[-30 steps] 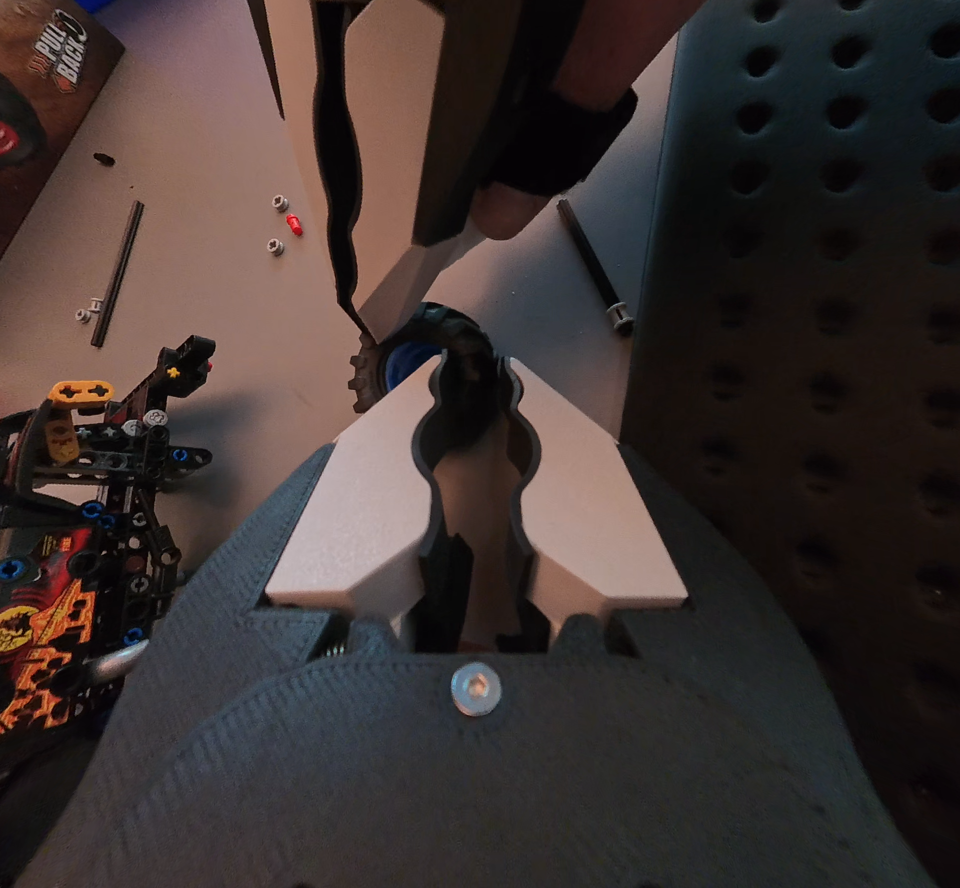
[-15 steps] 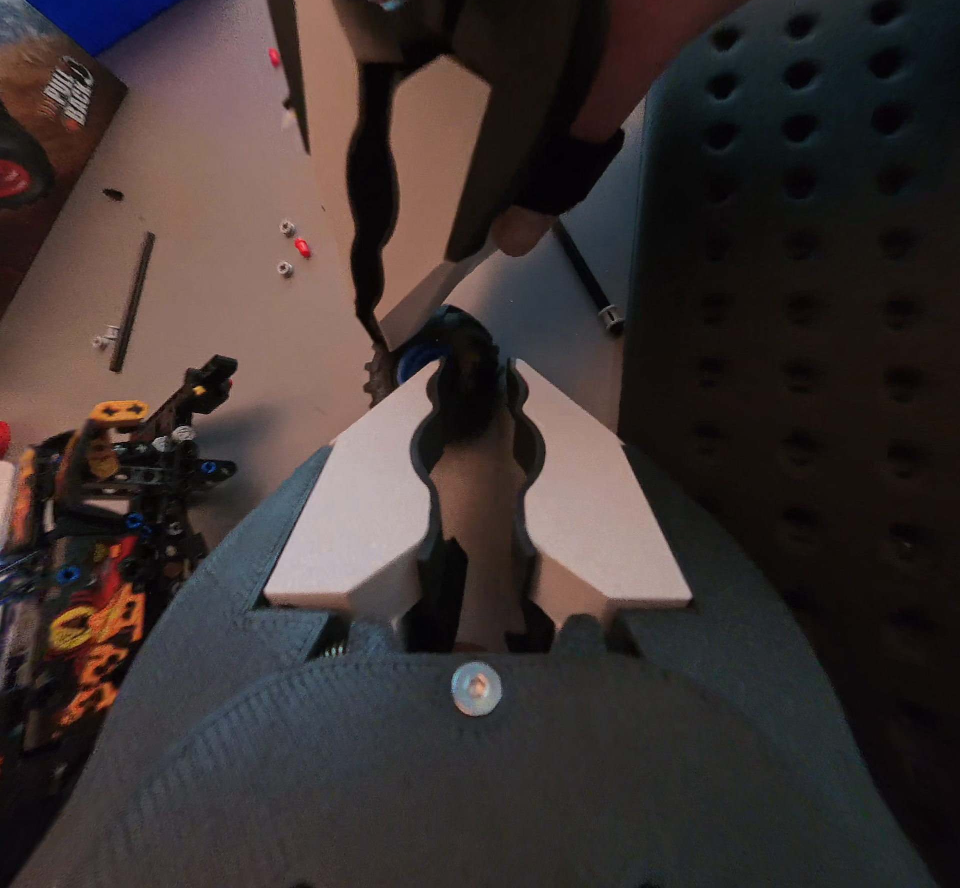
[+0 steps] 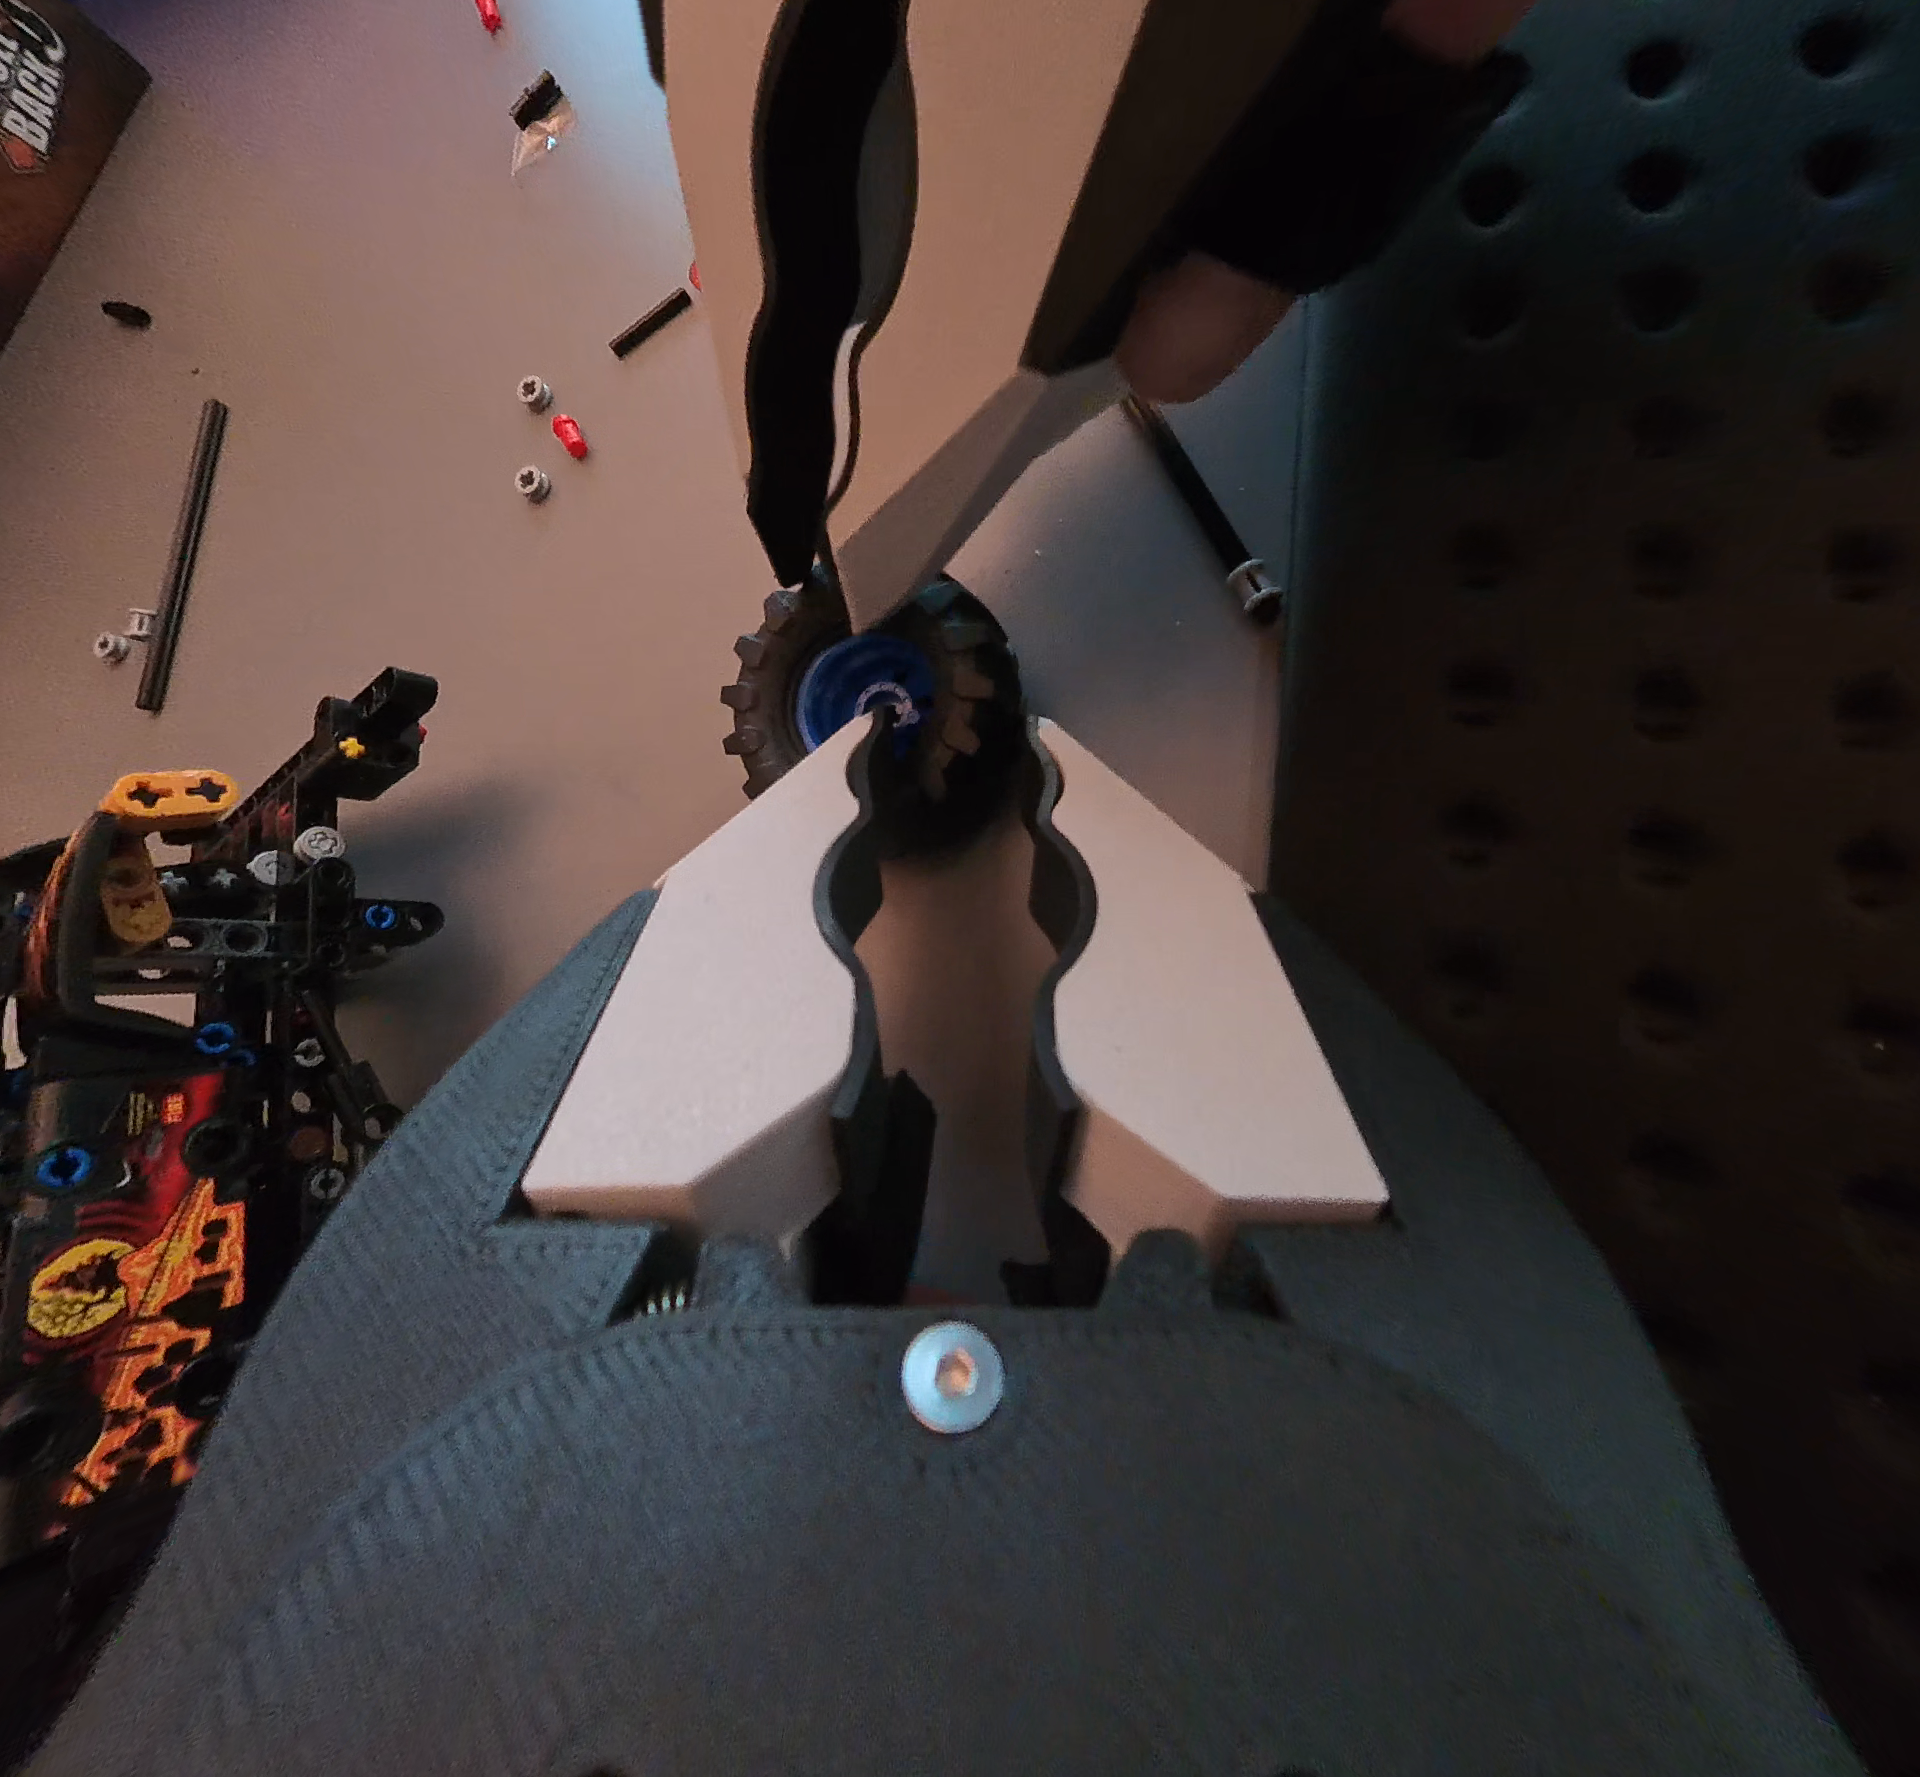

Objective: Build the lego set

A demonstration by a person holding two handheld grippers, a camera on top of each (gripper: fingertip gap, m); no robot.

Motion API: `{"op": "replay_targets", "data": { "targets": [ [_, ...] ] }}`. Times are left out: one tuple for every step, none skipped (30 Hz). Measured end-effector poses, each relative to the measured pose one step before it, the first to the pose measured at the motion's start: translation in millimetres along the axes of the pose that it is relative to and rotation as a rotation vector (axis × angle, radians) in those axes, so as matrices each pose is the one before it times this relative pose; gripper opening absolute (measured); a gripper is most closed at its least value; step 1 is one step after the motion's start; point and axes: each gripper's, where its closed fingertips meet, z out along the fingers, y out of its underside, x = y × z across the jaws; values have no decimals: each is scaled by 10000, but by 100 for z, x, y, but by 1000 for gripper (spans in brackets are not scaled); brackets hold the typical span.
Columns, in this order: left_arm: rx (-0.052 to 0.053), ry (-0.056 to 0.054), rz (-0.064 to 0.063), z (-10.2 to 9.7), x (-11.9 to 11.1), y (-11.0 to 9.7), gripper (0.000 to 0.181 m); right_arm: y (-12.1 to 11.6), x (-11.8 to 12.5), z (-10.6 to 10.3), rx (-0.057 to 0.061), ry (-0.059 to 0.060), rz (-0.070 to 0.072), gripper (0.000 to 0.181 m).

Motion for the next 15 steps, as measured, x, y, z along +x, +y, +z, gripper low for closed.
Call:
{"op": "replay_targets", "data": {
  "targets": [
    [46, -16, -112, 89, 10, -78, 24, 113, 193, 18, -58, 110, 139, 9],
    [-26, -80, 51, 54, 6, -36, 24, 63, 111, 66, -18, 56, 117, 8],
    [-51, -91, 76, 52, 10, -34, 24, 37, 65, 84, -13, 32, 84, 8],
    [34, 3, -53, 100, 125, -132, 24, 40, 40, 85, -22, -2, 48, 8],
    [21, 3, -84, 227, 142, -73, 24, 44, 44, 87, -37, 8, -1, 8],
    [-70, -103, 144, 83, 2, -3, 24, 66, 50, 72, -93, 94, -119, 8],
    [-101, -93, 75, 37, 8, -24, 24, 110, 57, 108, -141, 139, -178, 7],
    [12, -26, -28, 48, 23, -46, 24, 96, 50, 75, -79, 53, -104, 7],
    [28, 4, -63, 13, 3, 4, 24, 79, 29, 36, -8, -35, -23, 7],
    [-5, -26, -18, 3, 3, 19, 24, 35, 13, 39, 17, -49, 31, 7],
    [-13, -73, 102, 22, 39, -1, 24, 37, 24, 18, 13, -2, -17, 7],
    [-5, -73, 97, -12, 34, -30, 25, 33, 10, 38, -3, 59, -107, 7],
    [-5, -66, 122, 52, 37, 0, 25, 24, 23, 56, 0, 59, -101, 7],
    [5, -21, 59, 64, 25, 4, 25, 23, 38, 48, 59, -3, -49, 8],
    [-27, -50, 84, 55, -6, 36, 25, 56, 4, 27, 120, -64, -34, 8]
  ]
}}
